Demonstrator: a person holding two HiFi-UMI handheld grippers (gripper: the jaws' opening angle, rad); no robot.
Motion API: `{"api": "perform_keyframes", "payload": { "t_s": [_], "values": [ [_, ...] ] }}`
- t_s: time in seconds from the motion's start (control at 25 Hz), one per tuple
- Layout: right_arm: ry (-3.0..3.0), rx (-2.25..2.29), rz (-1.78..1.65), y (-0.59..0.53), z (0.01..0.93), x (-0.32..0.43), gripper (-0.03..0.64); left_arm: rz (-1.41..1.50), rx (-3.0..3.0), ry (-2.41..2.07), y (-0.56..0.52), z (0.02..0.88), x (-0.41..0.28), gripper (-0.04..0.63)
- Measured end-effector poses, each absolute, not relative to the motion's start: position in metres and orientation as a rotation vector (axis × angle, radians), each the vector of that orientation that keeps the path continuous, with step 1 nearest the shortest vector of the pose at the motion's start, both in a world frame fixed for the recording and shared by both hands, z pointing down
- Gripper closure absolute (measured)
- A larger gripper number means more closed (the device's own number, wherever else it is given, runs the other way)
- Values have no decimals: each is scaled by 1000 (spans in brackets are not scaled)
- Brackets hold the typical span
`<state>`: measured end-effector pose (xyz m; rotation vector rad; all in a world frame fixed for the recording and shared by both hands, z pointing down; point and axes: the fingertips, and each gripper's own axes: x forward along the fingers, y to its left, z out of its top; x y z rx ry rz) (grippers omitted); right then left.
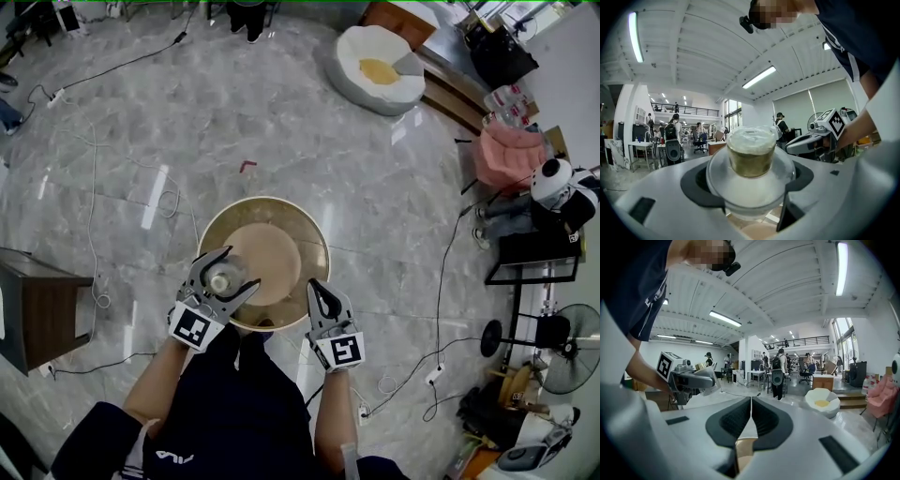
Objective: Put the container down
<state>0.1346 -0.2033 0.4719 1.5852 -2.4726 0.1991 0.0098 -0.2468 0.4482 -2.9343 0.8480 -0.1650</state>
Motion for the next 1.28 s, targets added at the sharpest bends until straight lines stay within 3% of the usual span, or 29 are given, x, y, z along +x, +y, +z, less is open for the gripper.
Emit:
{"api": "perform_keyframes", "payload": {
  "t_s": [0.6, 1.28],
  "values": [
    [-2462, 1650, 358, -222, 599, 172, 586, -363, -3018, 824, -299, 621, 73, 236],
    [-2364, 1611, 501, -217, 816, 170, 586, -734, -3079, 881, -317, 928, 78, 236]
  ]
}}
